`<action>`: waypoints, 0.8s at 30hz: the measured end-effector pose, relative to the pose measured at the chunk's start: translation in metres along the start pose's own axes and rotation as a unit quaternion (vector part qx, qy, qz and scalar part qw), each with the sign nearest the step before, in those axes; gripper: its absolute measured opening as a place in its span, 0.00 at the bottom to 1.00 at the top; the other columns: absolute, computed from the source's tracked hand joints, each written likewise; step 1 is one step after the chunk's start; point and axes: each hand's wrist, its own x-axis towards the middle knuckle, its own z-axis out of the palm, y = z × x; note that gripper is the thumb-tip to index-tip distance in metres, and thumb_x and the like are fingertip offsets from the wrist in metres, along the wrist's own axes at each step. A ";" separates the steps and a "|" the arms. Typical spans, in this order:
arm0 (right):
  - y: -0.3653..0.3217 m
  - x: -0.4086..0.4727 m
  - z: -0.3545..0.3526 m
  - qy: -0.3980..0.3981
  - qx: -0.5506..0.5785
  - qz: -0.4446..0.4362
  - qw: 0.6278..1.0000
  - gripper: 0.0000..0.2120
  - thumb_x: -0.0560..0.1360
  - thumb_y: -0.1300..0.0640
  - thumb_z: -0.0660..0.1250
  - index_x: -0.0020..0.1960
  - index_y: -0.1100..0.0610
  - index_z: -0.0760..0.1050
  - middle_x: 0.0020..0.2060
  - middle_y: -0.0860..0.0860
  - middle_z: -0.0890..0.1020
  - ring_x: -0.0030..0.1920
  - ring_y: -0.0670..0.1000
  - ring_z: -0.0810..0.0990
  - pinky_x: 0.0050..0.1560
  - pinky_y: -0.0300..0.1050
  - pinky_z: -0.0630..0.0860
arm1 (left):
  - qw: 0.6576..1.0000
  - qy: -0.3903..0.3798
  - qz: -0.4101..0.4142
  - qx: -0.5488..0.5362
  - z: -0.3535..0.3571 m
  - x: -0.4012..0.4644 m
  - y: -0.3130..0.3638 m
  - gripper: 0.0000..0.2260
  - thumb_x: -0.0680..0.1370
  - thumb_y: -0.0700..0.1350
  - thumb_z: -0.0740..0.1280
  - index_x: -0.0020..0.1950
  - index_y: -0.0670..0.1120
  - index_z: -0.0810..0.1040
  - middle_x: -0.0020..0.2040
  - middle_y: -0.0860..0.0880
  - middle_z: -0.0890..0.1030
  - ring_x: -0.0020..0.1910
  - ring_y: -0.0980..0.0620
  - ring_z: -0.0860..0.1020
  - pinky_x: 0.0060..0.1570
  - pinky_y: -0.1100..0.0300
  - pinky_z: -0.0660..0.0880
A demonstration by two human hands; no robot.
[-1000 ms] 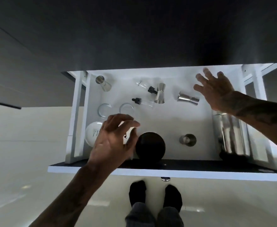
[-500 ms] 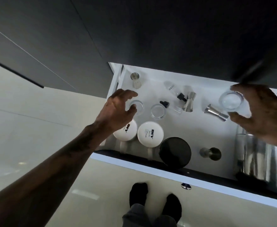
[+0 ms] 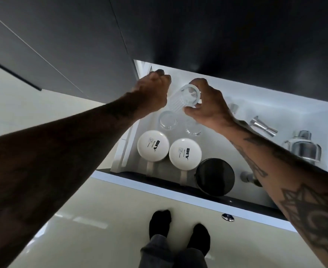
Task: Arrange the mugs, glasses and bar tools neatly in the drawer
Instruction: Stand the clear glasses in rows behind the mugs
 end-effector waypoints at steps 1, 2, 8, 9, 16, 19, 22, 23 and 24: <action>0.002 0.007 0.001 -0.020 -0.022 0.007 1.000 0.26 0.66 0.57 0.73 0.62 0.55 0.70 0.54 0.54 0.81 0.52 0.57 0.80 0.52 0.55 0.79 | 0.998 -0.008 0.035 0.051 0.004 0.005 -0.004 0.18 0.76 0.35 0.63 0.66 0.39 0.75 0.64 0.39 0.77 0.61 0.40 0.76 0.54 0.50 0.76; 0.002 0.012 0.001 -0.045 -0.045 0.014 0.998 0.26 0.66 0.57 0.73 0.62 0.53 0.69 0.53 0.53 0.81 0.51 0.57 0.80 0.51 0.54 0.79 | 0.994 -0.012 0.058 0.088 0.006 0.011 -0.007 0.17 0.76 0.35 0.64 0.65 0.38 0.75 0.63 0.38 0.76 0.60 0.39 0.76 0.53 0.47 0.77; -0.007 0.032 0.000 -0.153 -0.143 0.008 0.978 0.29 0.66 0.59 0.72 0.65 0.52 0.65 0.54 0.50 0.75 0.45 0.57 0.80 0.35 0.54 0.81 | 0.969 -0.061 0.116 0.210 0.018 0.033 -0.014 0.26 0.75 0.37 0.69 0.73 0.41 0.67 0.66 0.34 0.73 0.61 0.34 0.77 0.54 0.42 0.76; -0.009 0.034 -0.001 -0.162 -0.153 0.005 0.975 0.30 0.67 0.60 0.71 0.66 0.52 0.64 0.54 0.49 0.73 0.44 0.56 0.79 0.32 0.51 0.80 | 0.968 -0.062 0.115 0.215 0.020 0.034 -0.013 0.25 0.76 0.37 0.69 0.73 0.42 0.68 0.66 0.34 0.73 0.60 0.34 0.78 0.54 0.43 0.77; -0.011 0.016 -0.032 -0.147 -0.139 0.050 0.978 0.35 0.70 0.62 0.65 0.75 0.48 0.59 0.69 0.51 0.73 0.59 0.52 0.78 0.54 0.44 0.74 | 0.954 -0.024 0.142 0.261 0.010 0.029 -0.015 0.19 0.77 0.34 0.66 0.68 0.39 0.72 0.63 0.31 0.73 0.60 0.31 0.76 0.51 0.39 0.77; 0.006 -0.040 -0.076 -0.034 -0.144 0.088 0.985 0.18 0.74 0.60 0.64 0.64 0.53 0.74 0.60 0.50 0.81 0.59 0.52 0.79 0.55 0.41 0.72 | 0.941 0.032 0.198 0.273 -0.010 0.007 -0.017 0.14 0.78 0.35 0.63 0.63 0.36 0.73 0.57 0.29 0.76 0.56 0.29 0.76 0.43 0.38 0.78; 0.048 -0.113 -0.099 -0.076 -0.203 0.149 0.965 0.16 0.73 0.59 0.67 0.61 0.55 0.76 0.58 0.55 0.81 0.52 0.55 0.81 0.51 0.43 0.75 | 0.951 0.062 0.190 0.235 -0.022 -0.032 -0.029 0.13 0.81 0.42 0.57 0.62 0.39 0.71 0.54 0.33 0.75 0.52 0.32 0.76 0.40 0.39 0.78; 0.062 -0.131 -0.098 -0.123 -0.214 0.176 0.953 0.19 0.72 0.58 0.69 0.63 0.52 0.74 0.60 0.56 0.78 0.53 0.56 0.80 0.53 0.46 0.76 | 0.962 0.073 0.165 0.206 -0.023 -0.044 -0.037 0.14 0.81 0.47 0.57 0.63 0.43 0.72 0.54 0.37 0.75 0.52 0.35 0.76 0.42 0.40 0.78; 0.073 -0.147 -0.096 -0.173 -0.220 0.194 0.940 0.23 0.71 0.55 0.71 0.65 0.49 0.72 0.62 0.55 0.75 0.55 0.56 0.78 0.55 0.50 0.77 | 0.976 0.062 0.125 0.170 -0.026 -0.055 -0.041 0.15 0.79 0.53 0.59 0.64 0.51 0.72 0.56 0.43 0.76 0.52 0.40 0.76 0.45 0.41 0.77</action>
